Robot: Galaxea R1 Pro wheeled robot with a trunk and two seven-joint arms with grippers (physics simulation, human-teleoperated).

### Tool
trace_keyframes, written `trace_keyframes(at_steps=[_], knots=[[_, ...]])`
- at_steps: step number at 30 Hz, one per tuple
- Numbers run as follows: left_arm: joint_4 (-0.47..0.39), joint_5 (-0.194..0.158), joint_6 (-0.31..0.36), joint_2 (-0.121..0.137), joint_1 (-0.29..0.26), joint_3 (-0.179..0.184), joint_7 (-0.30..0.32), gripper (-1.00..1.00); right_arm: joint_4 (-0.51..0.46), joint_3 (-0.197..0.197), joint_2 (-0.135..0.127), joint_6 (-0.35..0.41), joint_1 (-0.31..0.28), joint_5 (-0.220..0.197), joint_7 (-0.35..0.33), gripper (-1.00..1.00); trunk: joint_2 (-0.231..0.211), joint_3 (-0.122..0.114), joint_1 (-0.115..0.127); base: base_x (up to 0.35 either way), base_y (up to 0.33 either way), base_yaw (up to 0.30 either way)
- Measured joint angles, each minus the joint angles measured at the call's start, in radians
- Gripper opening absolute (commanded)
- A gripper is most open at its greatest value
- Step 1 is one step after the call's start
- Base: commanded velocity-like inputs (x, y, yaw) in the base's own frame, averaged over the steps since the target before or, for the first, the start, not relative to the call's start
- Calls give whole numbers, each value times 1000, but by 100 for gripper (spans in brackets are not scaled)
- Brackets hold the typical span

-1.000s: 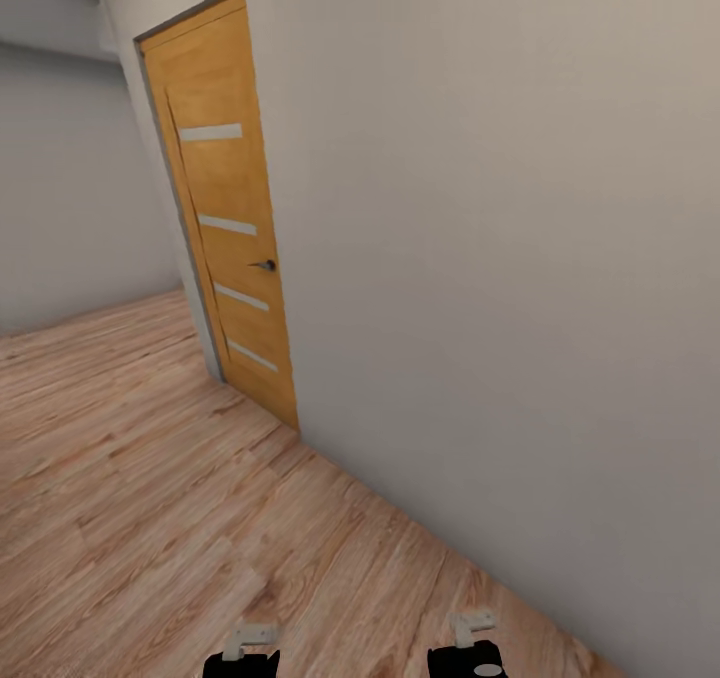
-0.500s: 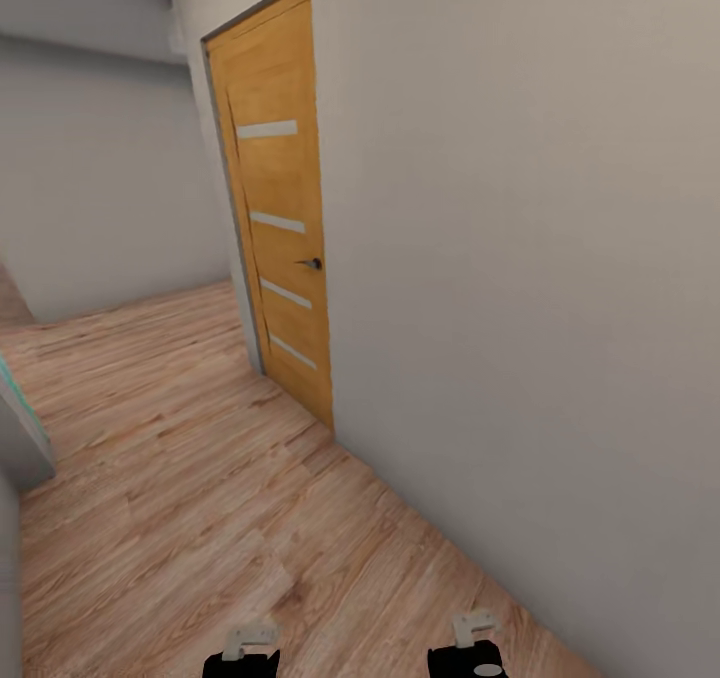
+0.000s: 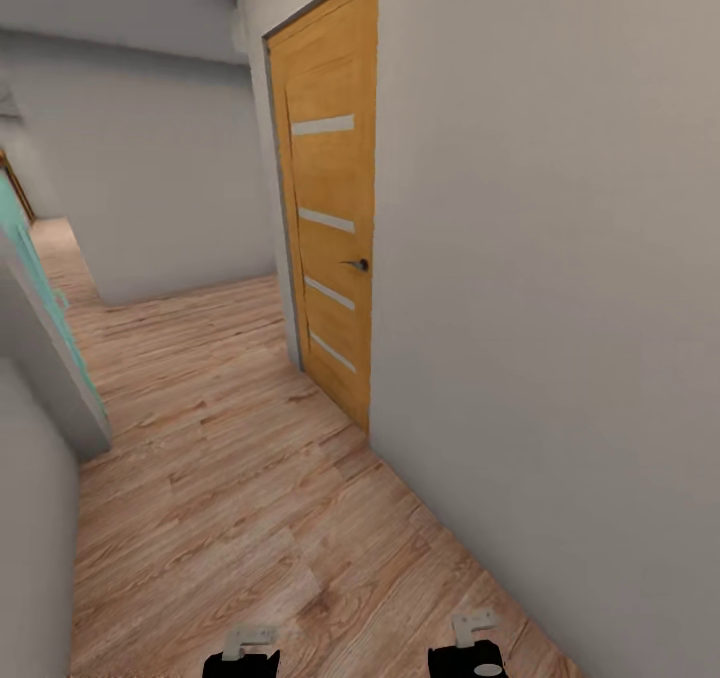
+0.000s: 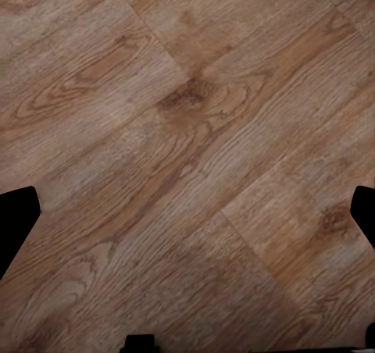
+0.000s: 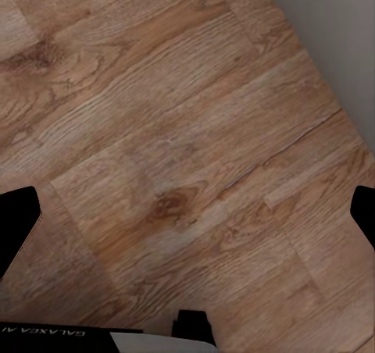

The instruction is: Move the two storage containers from the living room to the garage. In the garage, place one container on the floor and stack the other container on top of it (either order is fine).

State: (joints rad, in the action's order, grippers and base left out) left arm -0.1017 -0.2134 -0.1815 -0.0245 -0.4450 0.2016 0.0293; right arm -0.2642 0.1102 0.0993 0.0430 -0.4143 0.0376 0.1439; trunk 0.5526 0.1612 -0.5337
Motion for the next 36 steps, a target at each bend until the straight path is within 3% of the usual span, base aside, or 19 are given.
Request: trace_keyframes(at_steps=[36], knots=[[-1, -2, -1, 0, 0, -1, 0, 100, -1, 1, -1, 0, 1, 0, -4, 100, 0, 10, 0, 331, 0, 90]])
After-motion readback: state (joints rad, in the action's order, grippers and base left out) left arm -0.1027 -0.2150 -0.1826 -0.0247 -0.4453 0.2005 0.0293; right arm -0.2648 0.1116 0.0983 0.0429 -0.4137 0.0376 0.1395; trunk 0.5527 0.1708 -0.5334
